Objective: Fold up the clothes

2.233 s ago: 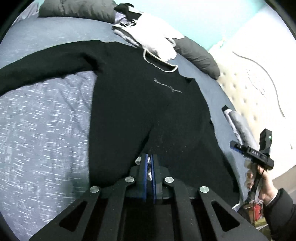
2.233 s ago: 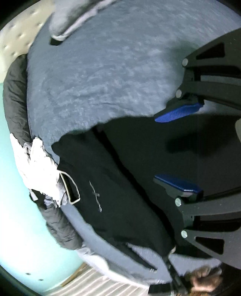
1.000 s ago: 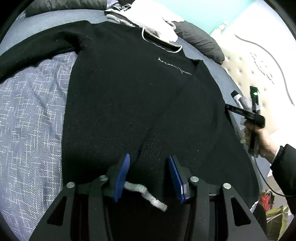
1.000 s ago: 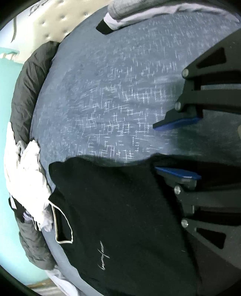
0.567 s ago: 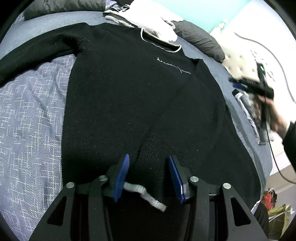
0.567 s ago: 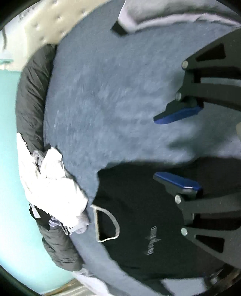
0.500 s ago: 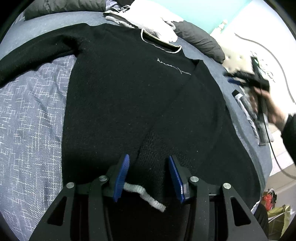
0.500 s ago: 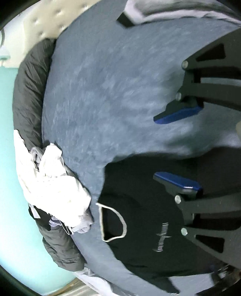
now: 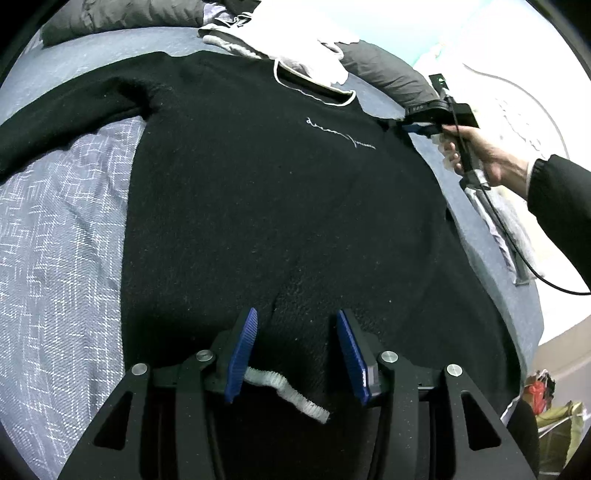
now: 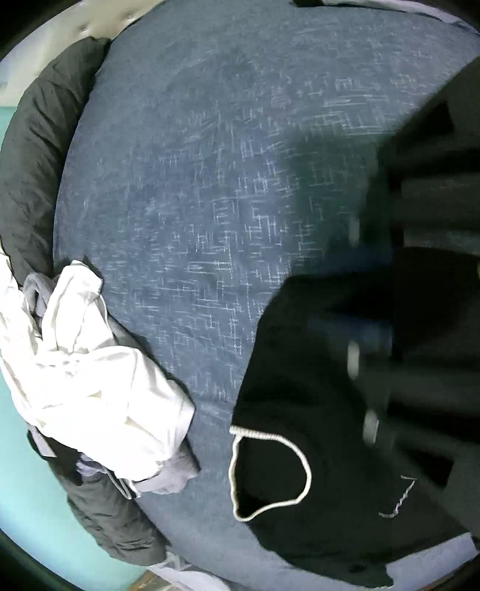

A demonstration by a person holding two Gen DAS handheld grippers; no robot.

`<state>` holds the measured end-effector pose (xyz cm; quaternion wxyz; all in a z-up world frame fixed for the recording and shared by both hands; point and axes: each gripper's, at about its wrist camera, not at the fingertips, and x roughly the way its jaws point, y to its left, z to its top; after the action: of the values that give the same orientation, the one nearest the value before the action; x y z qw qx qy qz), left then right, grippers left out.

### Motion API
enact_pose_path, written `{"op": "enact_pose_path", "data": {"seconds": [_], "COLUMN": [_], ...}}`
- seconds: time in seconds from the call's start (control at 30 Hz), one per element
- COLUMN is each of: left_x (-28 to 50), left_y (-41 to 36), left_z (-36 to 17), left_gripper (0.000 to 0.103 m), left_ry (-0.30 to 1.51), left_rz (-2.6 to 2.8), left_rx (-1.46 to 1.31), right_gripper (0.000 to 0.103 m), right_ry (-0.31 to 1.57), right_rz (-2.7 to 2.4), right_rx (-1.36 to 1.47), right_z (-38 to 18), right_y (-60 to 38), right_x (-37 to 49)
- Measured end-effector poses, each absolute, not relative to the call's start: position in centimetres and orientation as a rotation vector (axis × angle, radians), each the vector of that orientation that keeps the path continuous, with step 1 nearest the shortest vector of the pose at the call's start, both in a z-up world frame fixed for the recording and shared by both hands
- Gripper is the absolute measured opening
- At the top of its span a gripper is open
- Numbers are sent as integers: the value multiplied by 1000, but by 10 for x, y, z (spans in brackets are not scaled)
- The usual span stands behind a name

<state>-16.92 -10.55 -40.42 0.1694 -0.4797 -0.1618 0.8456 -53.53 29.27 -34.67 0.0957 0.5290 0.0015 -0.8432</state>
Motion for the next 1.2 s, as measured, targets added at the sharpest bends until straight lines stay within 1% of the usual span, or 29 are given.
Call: {"op": "enact_pose_path", "data": {"seconds": [0.23, 0.4, 0.43, 0.47, 0.5, 0.63, 0.67, 0.73, 0.77, 0.8, 0.83, 0.97, 1.07, 1.13, 1.2], "left_x": [-157, -157, -158, -157, -156, -149, -148, -148, -146, -146, -145, -145, -149, -150, -155], "left_y": [-127, -135, -135, -137, -138, -140, -139, -138, -140, -140, -139, -147, -143, -142, -126], "left_z": [-405, -409, -408, -408, -407, -404, -402, -402, -401, -401, -401, -399, -396, -396, -399], "left_gripper": [49, 49, 49, 49, 49, 49, 49, 49, 49, 49, 49, 49, 49, 50, 53], "left_ry": [-448, -445, -447, -448, -449, -449, -448, -447, -447, -445, -444, -444, -453, -460, -462], "left_rz": [2406, 2402, 2401, 2401, 2400, 2401, 2402, 2403, 2404, 2404, 2405, 2404, 2398, 2393, 2390], "left_rx": [-1358, -1358, -1357, -1357, -1357, -1357, -1357, -1358, -1359, -1359, -1360, -1366, -1369, -1370, -1369], "right_gripper": [6, 8, 11, 23, 29, 29, 29, 29, 26, 13, 10, 9, 8, 8, 9], "right_ry": [15, -132, -163, -193, -226, -320, -324, -261, -219, -175, -137, -43, -80, -106, -174], "right_rz": [-2592, -2584, -2602, -2619, -2646, -2743, -2730, -2666, -2633, -2600, -2574, -2522, -2567, -2639, -2676], "right_rx": [1558, 1589, 1574, 1559, 1538, 1384, 1343, 1288, 1278, 1292, 1313, 1449, 1489, 1479, 1417], "right_z": [-354, -365, -362, -360, -356, -331, -326, -322, -322, -325, -329, -352, -359, -350, -336], "right_y": [303, 320, 324, 328, 333, 352, 351, 340, 334, 327, 321, 307, 316, 322, 328], "right_x": [-548, -558, -557, -557, -556, -539, -534, -518, -511, -504, -499, -491, -496, -492, -479]}}
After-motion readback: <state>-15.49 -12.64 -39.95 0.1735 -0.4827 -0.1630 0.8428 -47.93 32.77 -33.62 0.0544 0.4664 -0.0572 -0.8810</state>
